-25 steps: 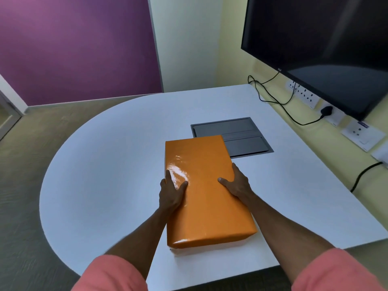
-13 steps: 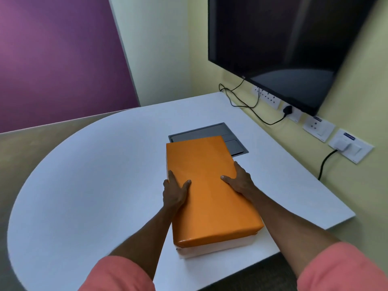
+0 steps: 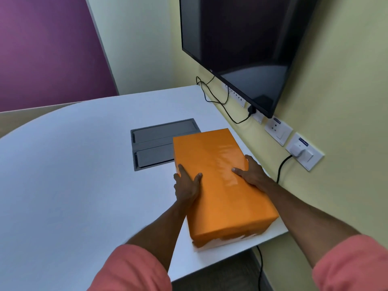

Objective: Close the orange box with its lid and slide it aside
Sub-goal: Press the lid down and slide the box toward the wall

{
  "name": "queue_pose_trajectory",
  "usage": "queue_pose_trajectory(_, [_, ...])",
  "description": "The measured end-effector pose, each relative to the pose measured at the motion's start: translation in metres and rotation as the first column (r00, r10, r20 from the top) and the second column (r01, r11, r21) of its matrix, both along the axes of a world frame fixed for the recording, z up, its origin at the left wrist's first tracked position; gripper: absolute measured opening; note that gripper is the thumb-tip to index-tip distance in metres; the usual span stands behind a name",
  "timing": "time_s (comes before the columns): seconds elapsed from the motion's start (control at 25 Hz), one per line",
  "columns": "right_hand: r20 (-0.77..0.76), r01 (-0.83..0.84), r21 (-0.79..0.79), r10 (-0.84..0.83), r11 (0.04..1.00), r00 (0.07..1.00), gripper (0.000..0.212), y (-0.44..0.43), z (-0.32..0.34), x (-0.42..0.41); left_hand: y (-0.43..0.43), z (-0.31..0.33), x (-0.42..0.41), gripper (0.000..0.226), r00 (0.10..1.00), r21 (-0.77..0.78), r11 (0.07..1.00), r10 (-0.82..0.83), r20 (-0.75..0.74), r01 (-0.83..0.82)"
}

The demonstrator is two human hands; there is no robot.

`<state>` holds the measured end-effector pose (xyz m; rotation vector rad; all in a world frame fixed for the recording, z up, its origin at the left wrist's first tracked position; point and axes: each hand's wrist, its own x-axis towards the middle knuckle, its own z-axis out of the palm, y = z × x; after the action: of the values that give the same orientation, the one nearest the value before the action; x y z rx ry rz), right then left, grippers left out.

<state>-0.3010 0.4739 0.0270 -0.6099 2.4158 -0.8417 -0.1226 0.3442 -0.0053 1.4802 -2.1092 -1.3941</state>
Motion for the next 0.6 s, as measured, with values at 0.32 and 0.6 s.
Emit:
queue_pose_trajectory(0.32, [0.017,-0.045,-0.008,0.045,0.999,0.999,0.088,0.054,-0.001,-0.075,0.065,-0.002,-0.074,0.09,0.999,0.035,0.999,0.037,0.024,-0.038])
queue_pose_trajectory(0.6, [0.037,-0.06,-0.067,0.062,0.996,0.997,0.083,0.073,-0.012,-0.103,0.086,-0.011,-0.104,0.09,0.999,0.014,0.999,0.034,0.031,-0.034])
